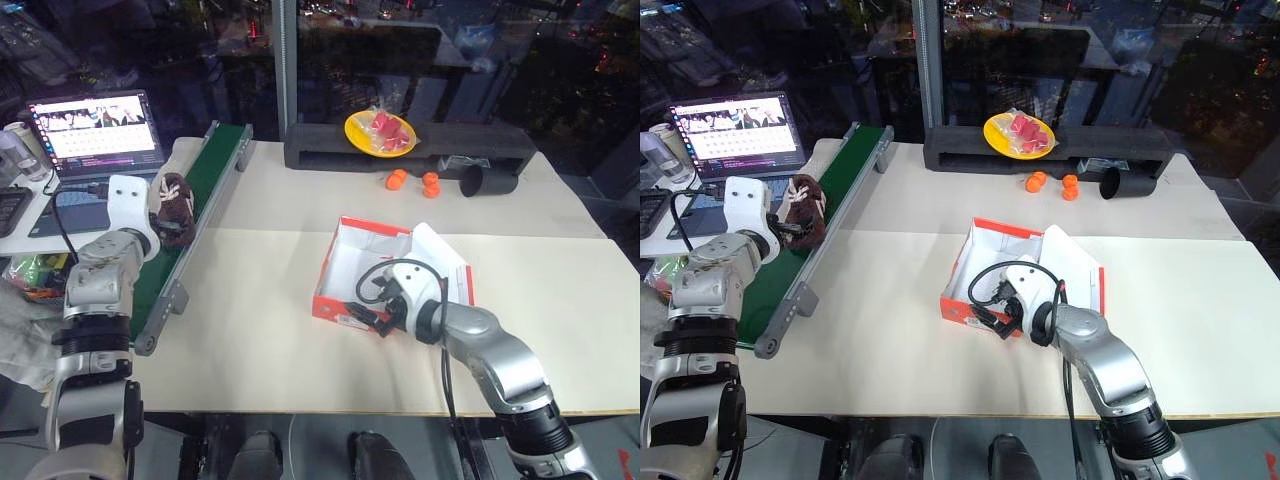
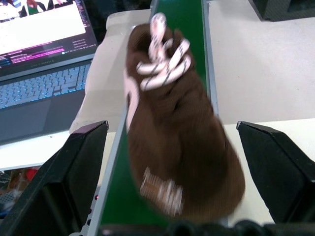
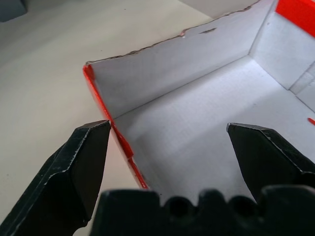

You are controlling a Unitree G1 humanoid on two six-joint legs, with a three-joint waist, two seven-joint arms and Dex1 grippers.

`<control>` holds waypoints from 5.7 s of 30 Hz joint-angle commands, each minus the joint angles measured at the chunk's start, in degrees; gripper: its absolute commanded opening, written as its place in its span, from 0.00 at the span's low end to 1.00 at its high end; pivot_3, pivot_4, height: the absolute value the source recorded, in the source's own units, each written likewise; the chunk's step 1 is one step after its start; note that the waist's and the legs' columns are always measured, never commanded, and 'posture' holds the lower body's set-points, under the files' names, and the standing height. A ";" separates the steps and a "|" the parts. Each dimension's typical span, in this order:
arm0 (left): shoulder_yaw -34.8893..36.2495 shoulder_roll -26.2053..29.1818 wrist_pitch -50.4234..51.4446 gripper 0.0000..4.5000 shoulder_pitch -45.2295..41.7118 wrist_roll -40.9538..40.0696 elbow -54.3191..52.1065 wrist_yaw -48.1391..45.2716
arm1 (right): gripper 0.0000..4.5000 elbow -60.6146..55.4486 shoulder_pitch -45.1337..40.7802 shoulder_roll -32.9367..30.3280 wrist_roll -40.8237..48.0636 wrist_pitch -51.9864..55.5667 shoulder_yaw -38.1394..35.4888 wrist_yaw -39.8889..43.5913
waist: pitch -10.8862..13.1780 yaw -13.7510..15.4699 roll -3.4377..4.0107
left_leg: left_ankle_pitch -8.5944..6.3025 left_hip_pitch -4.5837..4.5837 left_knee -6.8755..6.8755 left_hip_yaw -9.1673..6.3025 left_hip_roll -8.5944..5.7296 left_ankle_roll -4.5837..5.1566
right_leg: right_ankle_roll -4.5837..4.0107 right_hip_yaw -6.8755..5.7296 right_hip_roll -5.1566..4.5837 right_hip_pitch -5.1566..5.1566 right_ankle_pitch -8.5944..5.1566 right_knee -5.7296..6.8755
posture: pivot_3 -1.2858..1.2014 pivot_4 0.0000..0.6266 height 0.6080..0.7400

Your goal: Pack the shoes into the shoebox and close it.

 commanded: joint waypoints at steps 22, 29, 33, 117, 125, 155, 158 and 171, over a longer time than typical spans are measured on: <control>0.12 -1.15 7.37 0.03 -1.73 -0.57 -1.12 0.14 | 1.00 -2.17 -1.34 0.71 0.73 0.13 -2.85 -0.39 | 0.00 0.25 0.00 | 0.04 0.07 0.04 -0.10 -0.03 -0.05 | 0.00 -0.03 0.00 0.06 0.00 0.09 | 0.52 0.24 0.91; 3.63 -5.52 -2.53 0.01 -2.74 -3.72 -8.29 0.45 | 1.00 -1.89 -3.03 4.48 4.78 2.44 -7.03 -1.54 | 0.03 0.26 -0.05 | 0.04 -0.03 0.04 -0.15 -0.04 -0.05 | 0.00 -0.06 -0.01 0.04 0.00 0.05 | 0.52 0.24 0.91; 4.76 -10.18 -4.82 0.01 -3.37 -7.45 -13.89 0.41 | 1.00 -1.08 -8.42 13.22 14.19 11.34 -17.12 -7.32 | 0.04 0.19 -0.07 | 0.04 -0.11 0.05 -0.18 -0.03 -0.05 | -0.01 -0.06 -0.02 -0.01 0.01 0.05 | 0.52 0.24 0.91; -13.61 -18.65 4.55 0.48 6.41 -16.25 -31.91 -10.47 | 0.83 19.57 -28.29 21.73 22.38 24.76 -31.67 -56.23 | 0.04 -1.54 0.49 | 0.06 -0.49 -0.01 -0.87 -0.11 0.02 | -0.07 -0.62 -0.02 -0.01 -0.05 -0.19 | 0.52 0.24 0.91; -10.90 -18.00 0.31 0.48 4.27 -13.62 -27.48 -9.19 | 0.83 13.99 -35.64 17.78 17.24 25.78 -27.04 -53.84 | 0.07 -1.57 0.53 | 0.06 -0.49 -0.03 -0.89 -0.09 0.02 | -0.08 -0.65 0.00 -0.02 -0.06 -0.20 | 0.52 0.24 0.91; -0.94 -4.92 -11.35 0.99 1.36 2.99 5.40 4.00 | 1.00 -4.40 -7.20 -4.49 2.19 -11.98 9.86 5.46 | 0.06 0.04 0.42 | 0.07 -0.54 0.06 -1.04 -0.07 -0.03 | -0.17 -1.05 -0.07 0.00 -0.15 -0.11 | 0.52 0.24 0.91; -0.84 -4.93 -11.01 0.99 1.31 2.82 5.50 3.96 | 1.00 -3.77 -7.34 -2.34 2.19 -9.92 9.30 4.88 | 0.06 0.12 0.42 | 0.07 -0.53 0.07 -1.04 -0.07 -0.04 | -0.17 -1.06 -0.07 0.00 -0.15 -0.07 | 0.52 0.24 0.91; -1.22 -5.03 -11.23 0.99 0.37 3.01 6.47 3.66 | 1.00 -4.23 -6.53 2.01 3.16 -6.05 7.79 4.60 | 0.06 0.15 0.42 | 0.07 -0.53 0.07 -1.05 -0.08 -0.04 | -0.17 -1.07 -0.07 0.01 -0.14 -0.05 | 0.52 0.24 0.91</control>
